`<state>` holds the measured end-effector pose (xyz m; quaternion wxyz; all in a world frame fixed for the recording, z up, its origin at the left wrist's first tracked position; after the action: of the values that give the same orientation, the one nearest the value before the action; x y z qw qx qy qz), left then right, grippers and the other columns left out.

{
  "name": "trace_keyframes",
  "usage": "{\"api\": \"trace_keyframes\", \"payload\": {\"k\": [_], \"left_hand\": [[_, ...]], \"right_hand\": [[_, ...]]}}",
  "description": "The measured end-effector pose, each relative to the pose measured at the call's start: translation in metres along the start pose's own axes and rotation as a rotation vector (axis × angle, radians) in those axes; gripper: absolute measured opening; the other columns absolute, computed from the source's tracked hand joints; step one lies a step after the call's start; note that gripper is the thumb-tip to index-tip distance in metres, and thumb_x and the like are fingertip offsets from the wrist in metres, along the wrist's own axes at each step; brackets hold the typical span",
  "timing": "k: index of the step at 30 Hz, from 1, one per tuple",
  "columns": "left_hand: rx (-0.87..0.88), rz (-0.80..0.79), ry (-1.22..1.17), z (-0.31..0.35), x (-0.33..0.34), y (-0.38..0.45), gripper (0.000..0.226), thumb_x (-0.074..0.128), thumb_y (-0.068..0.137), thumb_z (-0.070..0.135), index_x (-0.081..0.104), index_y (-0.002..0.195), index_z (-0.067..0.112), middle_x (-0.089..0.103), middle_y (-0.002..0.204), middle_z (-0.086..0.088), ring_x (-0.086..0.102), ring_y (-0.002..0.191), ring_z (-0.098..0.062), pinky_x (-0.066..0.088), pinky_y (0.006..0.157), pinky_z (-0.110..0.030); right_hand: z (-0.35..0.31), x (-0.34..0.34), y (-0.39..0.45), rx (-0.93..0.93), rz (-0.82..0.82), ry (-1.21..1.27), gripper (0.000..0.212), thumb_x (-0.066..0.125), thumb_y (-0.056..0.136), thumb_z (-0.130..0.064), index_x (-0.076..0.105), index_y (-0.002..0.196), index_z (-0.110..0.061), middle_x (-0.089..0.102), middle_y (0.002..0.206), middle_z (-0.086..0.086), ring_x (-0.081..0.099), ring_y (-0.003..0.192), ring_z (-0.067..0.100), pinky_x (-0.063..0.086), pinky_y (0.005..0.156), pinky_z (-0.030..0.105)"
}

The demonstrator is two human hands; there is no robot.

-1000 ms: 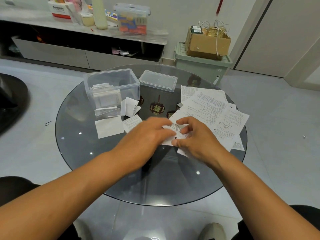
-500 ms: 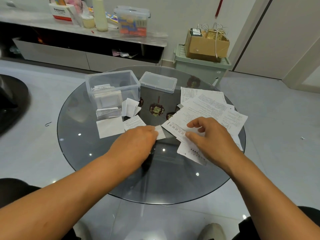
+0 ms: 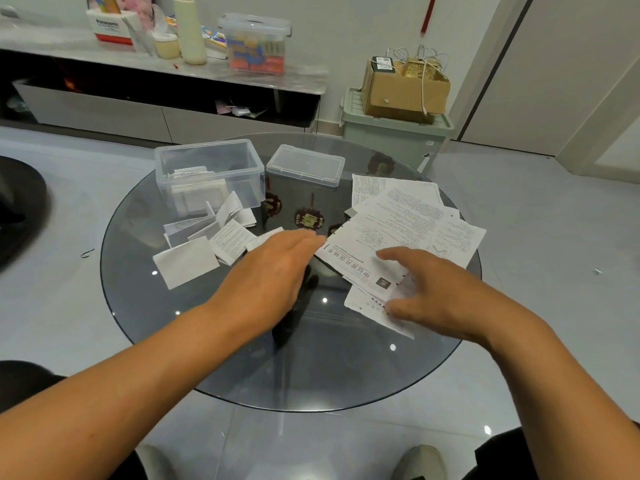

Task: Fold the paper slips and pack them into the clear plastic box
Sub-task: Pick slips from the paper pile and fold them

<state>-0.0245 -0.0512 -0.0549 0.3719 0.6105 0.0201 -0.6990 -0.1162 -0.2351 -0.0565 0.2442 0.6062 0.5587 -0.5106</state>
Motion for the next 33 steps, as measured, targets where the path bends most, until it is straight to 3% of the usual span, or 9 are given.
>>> {"api": "trace_keyframes", "payload": {"k": [5, 9, 12, 16, 19, 24, 27, 29, 33], "left_hand": [[0.015, -0.082, -0.132, 0.009, 0.009, 0.003, 0.055, 0.059, 0.101, 0.02, 0.042, 0.152, 0.022, 0.045, 0.154, 0.003, 0.036, 0.141, -0.01, 0.014, 0.109, -0.006], [-0.031, -0.217, -0.255, 0.006, 0.012, 0.003, 0.086, 0.067, 0.092, 0.049, 0.012, 0.158, 0.044, 0.021, 0.164, 0.017, 0.018, 0.149, -0.001, 0.016, 0.114, -0.015], [-0.055, -0.224, -0.402, 0.007, -0.002, 0.007, 0.106, 0.081, 0.079, 0.052, 0.007, 0.155, 0.053, 0.023, 0.161, 0.025, 0.021, 0.148, 0.002, 0.027, 0.117, -0.029], [-0.115, -0.279, -0.505, 0.0, -0.011, 0.004, 0.11, 0.087, 0.073, 0.046, 0.009, 0.149, 0.064, 0.046, 0.144, 0.031, 0.037, 0.136, 0.009, 0.037, 0.108, -0.027], [-0.179, -0.359, -0.539, -0.004, -0.006, -0.002, 0.104, 0.086, 0.077, 0.042, 0.012, 0.144, 0.069, 0.058, 0.128, 0.032, 0.049, 0.124, 0.007, 0.043, 0.104, -0.027], [-0.253, -0.412, -0.455, -0.006, 0.002, -0.007, 0.086, 0.081, 0.082, 0.041, 0.025, 0.142, 0.066, 0.045, 0.129, 0.034, 0.049, 0.116, 0.002, 0.049, 0.101, -0.032], [-0.263, -0.377, -0.503, -0.014, 0.006, -0.004, 0.034, 0.074, 0.09, 0.036, 0.064, 0.122, 0.044, 0.071, 0.099, 0.024, 0.066, 0.09, 0.0, 0.058, 0.088, -0.038], [-0.239, -0.374, -0.487, -0.014, 0.007, -0.005, 0.012, 0.067, 0.095, 0.039, 0.072, 0.105, 0.037, 0.071, 0.088, 0.018, 0.066, 0.084, -0.005, 0.057, 0.083, -0.04], [-0.238, -0.339, -0.578, -0.003, 0.006, -0.009, 0.035, 0.055, 0.098, 0.049, 0.058, 0.132, 0.043, 0.067, 0.119, 0.025, 0.063, 0.108, 0.002, 0.056, 0.093, -0.029]], "right_hand": [[-0.006, -0.003, 0.012, -0.044, 0.185, -0.306, 0.033, 0.055, 0.099, -0.032, 0.061, 0.131, -0.036, 0.065, 0.128, -0.004, 0.063, 0.102, 0.023, 0.057, 0.085, 0.042], [-0.009, -0.006, 0.016, -0.177, 0.277, -0.142, 0.023, 0.048, 0.105, -0.035, 0.07, 0.109, -0.03, 0.07, 0.106, -0.009, 0.063, 0.094, 0.018, 0.053, 0.081, 0.04], [-0.011, -0.008, 0.008, -0.245, 0.117, 0.256, 0.018, 0.058, 0.103, -0.036, 0.074, 0.112, -0.039, 0.07, 0.112, -0.023, 0.06, 0.103, 0.004, 0.052, 0.09, 0.032], [-0.019, -0.004, -0.006, -0.335, -0.157, 0.476, 0.029, 0.059, 0.102, -0.028, 0.069, 0.126, -0.039, 0.067, 0.127, -0.029, 0.062, 0.12, 0.0, 0.052, 0.104, 0.033], [-0.015, -0.005, -0.007, -0.32, -0.19, 0.54, 0.035, 0.054, 0.105, -0.025, 0.062, 0.136, -0.039, 0.063, 0.135, -0.029, 0.058, 0.127, -0.002, 0.045, 0.113, 0.036], [-0.009, 0.0, 0.0, -0.239, -0.16, 0.509, 0.033, 0.056, 0.103, -0.036, 0.059, 0.136, -0.044, 0.061, 0.133, -0.033, 0.056, 0.124, -0.006, 0.043, 0.115, 0.038], [-0.003, 0.002, 0.001, -0.2, -0.157, 0.448, 0.043, 0.081, 0.084, -0.045, 0.062, 0.122, -0.046, 0.063, 0.124, -0.026, 0.059, 0.12, 0.006, 0.052, 0.106, 0.039], [0.0, 0.004, 0.003, -0.181, -0.139, 0.366, 0.047, 0.087, 0.08, -0.037, 0.065, 0.12, -0.049, 0.062, 0.122, -0.029, 0.057, 0.118, 0.002, 0.05, 0.107, 0.037], [0.004, 0.003, 0.009, -0.135, -0.062, 0.436, 0.024, 0.075, 0.092, -0.032, 0.074, 0.112, -0.046, 0.071, 0.112, -0.031, 0.067, 0.102, -0.002, 0.052, 0.104, 0.038]]}}
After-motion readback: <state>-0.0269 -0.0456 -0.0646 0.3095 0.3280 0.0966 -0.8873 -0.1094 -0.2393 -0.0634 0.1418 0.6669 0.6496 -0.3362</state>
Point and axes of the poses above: each hand's wrist, its own y-axis towards the middle knuckle, its own x-axis out of the palm, z = x × y, the point moved 8 cm from there along y, towards the middle knuckle
